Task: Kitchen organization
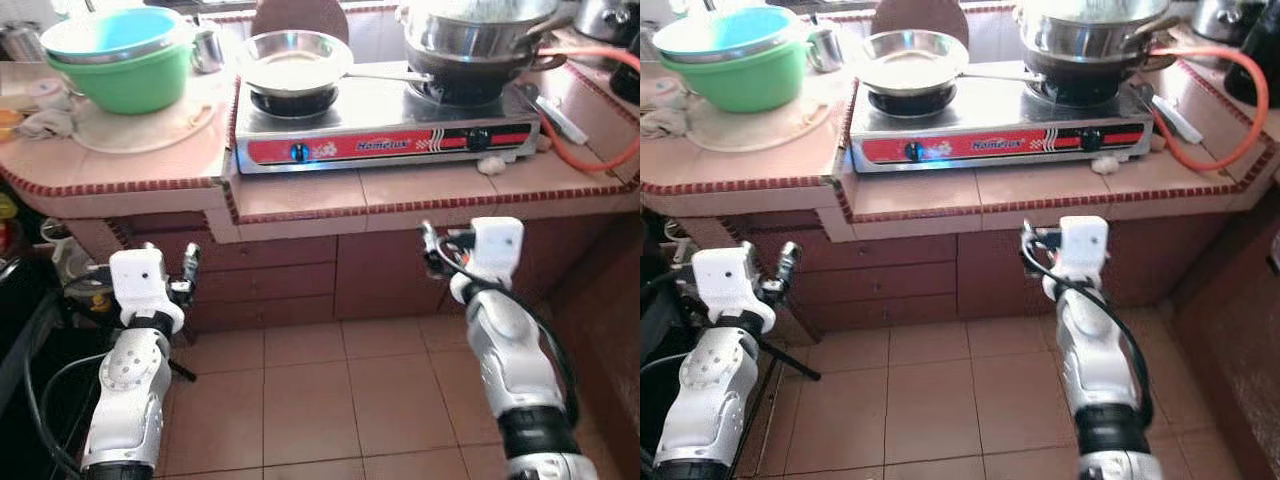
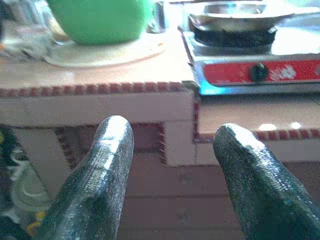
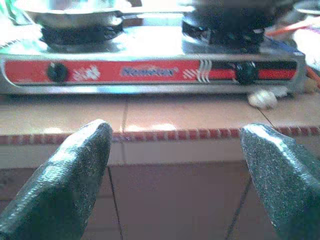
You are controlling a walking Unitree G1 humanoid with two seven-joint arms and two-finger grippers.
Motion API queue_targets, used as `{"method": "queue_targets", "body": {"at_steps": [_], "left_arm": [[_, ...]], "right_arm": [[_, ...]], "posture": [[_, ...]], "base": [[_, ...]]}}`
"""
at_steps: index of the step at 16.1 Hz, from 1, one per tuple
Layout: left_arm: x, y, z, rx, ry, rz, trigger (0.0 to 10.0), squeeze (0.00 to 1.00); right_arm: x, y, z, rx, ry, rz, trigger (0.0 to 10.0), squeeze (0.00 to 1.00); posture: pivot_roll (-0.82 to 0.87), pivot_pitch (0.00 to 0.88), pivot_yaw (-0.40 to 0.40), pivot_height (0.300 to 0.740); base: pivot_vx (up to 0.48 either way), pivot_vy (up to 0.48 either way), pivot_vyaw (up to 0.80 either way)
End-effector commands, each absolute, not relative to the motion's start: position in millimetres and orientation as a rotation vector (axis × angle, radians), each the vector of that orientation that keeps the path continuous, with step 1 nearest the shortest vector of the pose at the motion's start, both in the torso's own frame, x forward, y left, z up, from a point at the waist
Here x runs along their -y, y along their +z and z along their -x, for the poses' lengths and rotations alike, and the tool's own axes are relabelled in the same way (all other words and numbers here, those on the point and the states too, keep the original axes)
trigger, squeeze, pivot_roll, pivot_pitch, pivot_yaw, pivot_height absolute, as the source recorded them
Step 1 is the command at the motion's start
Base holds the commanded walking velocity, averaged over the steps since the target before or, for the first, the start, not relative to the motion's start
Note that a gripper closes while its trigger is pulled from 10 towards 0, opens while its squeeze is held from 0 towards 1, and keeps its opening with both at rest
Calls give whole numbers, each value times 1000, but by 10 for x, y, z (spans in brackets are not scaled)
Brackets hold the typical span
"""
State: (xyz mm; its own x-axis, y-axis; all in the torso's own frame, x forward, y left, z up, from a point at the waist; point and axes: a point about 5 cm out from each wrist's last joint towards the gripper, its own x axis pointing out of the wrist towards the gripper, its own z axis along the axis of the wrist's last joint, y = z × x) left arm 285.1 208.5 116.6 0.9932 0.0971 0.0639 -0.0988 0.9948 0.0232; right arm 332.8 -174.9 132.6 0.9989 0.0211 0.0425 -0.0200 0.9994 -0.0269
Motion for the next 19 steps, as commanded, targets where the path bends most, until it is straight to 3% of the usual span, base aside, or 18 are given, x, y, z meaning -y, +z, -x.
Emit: {"method": "queue_targets", "body": {"at_steps": [1, 9, 19], "left_arm": [[-2142, 1163, -2841, 65, 125, -37, 10000, 0], [-2066, 1137, -2772, 68, 94, -36, 10000, 0], [-1967, 1106, -2780, 52, 58, 50, 10000, 0]], "right_arm": [[1702, 1298, -3342, 36, 41, 26, 10000, 0], [1692, 1223, -3270, 19, 37, 13, 10000, 0], [1715, 1196, -3198, -4, 46, 31, 10000, 0]], "posture": [[-109, 0, 34, 740], [-106, 40, 36, 740], [-120, 82, 33, 740]], "base": [[0, 0, 0], [0, 0, 0], [0, 0, -783]]}}
